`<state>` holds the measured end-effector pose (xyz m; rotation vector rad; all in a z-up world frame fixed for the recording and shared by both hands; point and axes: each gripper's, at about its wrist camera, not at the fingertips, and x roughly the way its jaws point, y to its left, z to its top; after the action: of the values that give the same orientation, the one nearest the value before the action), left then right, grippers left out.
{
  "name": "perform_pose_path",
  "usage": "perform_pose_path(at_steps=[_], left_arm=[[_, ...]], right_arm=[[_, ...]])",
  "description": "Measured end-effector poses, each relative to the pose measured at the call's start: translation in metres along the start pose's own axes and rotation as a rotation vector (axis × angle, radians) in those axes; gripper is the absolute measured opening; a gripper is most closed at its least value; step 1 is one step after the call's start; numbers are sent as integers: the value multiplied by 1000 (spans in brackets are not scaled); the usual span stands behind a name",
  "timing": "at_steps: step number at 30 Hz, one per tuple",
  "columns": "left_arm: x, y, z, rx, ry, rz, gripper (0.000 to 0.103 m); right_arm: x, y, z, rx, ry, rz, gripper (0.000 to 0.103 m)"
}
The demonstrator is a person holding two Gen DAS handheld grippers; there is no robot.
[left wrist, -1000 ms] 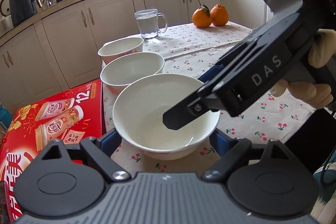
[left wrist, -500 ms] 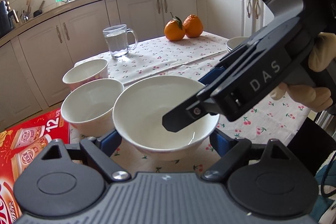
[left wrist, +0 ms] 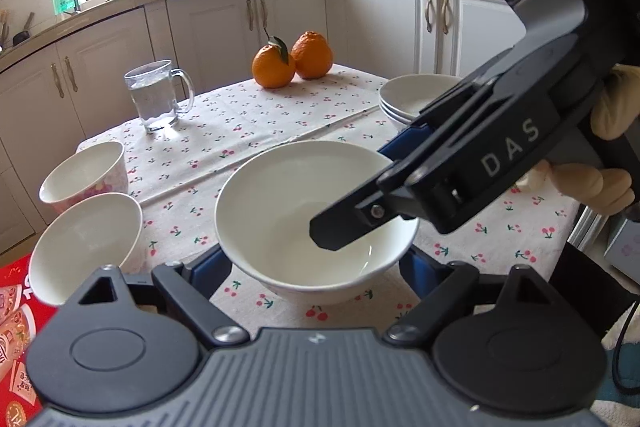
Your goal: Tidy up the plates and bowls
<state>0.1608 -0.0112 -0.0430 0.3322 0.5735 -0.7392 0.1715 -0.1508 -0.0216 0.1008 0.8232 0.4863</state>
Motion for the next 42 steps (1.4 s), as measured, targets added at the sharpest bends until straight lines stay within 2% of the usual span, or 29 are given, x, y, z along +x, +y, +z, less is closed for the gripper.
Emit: perform_pose_path(at_steps=[10,24,26,28,33,42], left_arm=[[16,-1,4,-20,25,-37,90],[20,0,7,-20,20,-44,91],[19,0,7,-26,16,-52,96],[17,0,6,-29,17,-54,97],[11,-2,1,-16,28,-28,98],[-23,16,-11,-79,10,95,98]], right_arm=[[-1,-14,-3,31,9,-26,80],[6,-22,-3,62,14,-30,81],[6,-22,-3,63,11,-24,83],[5,-21,-2,57,0,-23,92],[1,-14,1,22,-26,-32,102],[-5,3,16,-59,-64,-49,103]])
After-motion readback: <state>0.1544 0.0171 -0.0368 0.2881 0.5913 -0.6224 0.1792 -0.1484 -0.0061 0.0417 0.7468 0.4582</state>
